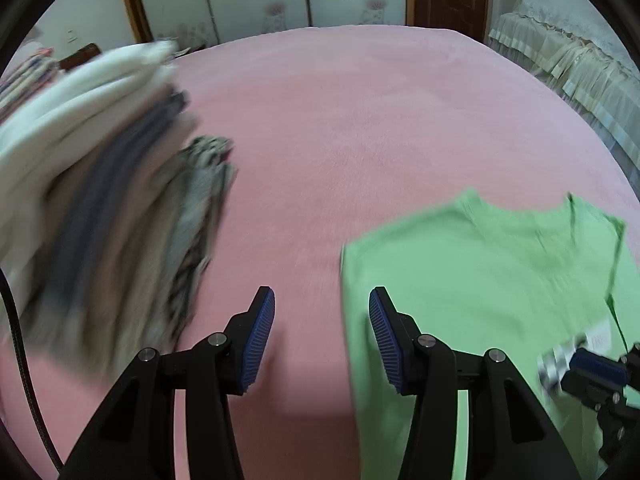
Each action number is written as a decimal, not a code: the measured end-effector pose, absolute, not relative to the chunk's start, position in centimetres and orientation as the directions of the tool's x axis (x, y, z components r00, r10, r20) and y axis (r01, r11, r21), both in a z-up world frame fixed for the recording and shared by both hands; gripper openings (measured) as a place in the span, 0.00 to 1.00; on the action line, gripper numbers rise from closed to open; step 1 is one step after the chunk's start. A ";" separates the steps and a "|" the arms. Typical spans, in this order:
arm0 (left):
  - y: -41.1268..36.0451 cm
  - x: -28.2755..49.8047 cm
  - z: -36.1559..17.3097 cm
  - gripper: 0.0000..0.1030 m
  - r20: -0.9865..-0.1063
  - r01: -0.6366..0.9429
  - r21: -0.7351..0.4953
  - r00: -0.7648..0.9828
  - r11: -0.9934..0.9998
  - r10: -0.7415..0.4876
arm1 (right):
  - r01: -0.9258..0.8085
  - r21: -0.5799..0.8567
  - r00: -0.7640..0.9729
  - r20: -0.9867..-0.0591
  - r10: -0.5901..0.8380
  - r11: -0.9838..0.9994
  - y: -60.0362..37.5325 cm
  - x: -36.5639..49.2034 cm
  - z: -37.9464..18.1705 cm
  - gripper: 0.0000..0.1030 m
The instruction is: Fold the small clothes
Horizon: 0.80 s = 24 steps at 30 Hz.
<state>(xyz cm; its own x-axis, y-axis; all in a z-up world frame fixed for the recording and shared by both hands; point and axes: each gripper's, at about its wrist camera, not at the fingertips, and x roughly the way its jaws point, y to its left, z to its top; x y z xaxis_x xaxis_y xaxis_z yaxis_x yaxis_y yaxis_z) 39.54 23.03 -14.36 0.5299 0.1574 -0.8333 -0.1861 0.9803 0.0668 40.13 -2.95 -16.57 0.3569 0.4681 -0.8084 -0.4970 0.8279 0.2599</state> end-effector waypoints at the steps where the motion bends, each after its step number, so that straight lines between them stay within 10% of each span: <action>1: 22.8 38.0 -14.2 0.47 -0.835 -0.186 0.047 0.532 0.981 0.141 | -0.504 0.278 0.342 -0.805 0.485 0.818 -3.2 39.1 -16.4 0.13; 14: 20.4 25.4 -19.9 0.46 -0.881 -0.198 -0.093 0.473 0.976 0.012 | -0.478 0.443 0.181 -0.795 0.579 0.758 0.0 32.9 -18.8 0.13; 24: 23.2 25.9 -21.3 0.23 -0.882 -0.302 -0.165 0.471 0.939 -0.003 | -0.466 0.378 0.186 -0.842 0.507 0.800 1.8 33.2 -21.4 0.12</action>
<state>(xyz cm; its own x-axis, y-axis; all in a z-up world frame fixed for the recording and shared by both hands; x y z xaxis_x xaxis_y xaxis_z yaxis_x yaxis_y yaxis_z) 25.91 23.21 -21.29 0.4706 -0.0033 -0.8823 -0.3019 0.9390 -0.1645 33.21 1.79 -21.43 0.1861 0.5068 -0.8417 -0.4664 0.7996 0.3783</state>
